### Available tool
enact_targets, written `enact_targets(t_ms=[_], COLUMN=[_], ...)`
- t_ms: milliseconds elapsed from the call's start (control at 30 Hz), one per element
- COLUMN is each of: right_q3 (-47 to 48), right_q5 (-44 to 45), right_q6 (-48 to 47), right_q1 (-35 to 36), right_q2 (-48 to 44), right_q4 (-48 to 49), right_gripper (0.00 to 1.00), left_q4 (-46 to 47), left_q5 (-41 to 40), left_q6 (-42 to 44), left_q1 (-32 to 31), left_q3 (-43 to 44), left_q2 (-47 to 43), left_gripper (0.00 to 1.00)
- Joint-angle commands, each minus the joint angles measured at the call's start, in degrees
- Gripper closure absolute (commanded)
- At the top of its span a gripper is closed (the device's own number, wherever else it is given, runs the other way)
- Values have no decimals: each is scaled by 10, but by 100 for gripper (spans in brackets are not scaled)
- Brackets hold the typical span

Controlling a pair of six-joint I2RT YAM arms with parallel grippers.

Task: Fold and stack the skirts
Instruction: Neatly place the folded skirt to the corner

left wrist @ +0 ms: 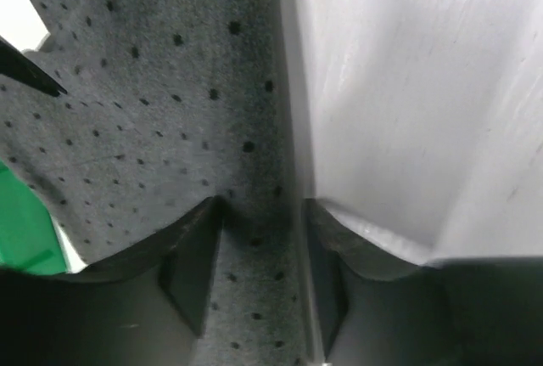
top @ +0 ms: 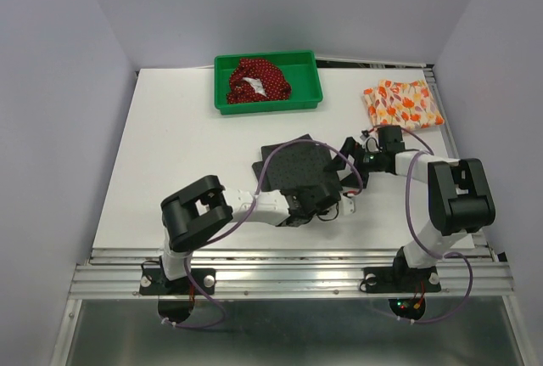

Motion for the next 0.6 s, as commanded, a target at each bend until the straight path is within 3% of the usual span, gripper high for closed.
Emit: enact_targets(t_ms=[0, 167, 333, 567], right_q3=[-24, -34, -46, -28], right_q5=[18, -12, -69, -59], right_q6=[-2, 13, 85, 61], right_q1=[-4, -4, -4, -21], right_q2=[15, 26, 53, 46], right_q4=[-3, 13, 76, 38], right_gripper=[0, 0, 0, 0], left_q4=[25, 15, 21, 15], left_q5=[14, 53, 84, 115], left_q6=[-14, -47, -67, -80], left_q1=[4, 26, 46, 72], left_q3=[11, 19, 19, 29], left_q2=[-23, -53, -68, -79], left_gripper=[63, 77, 80, 87])
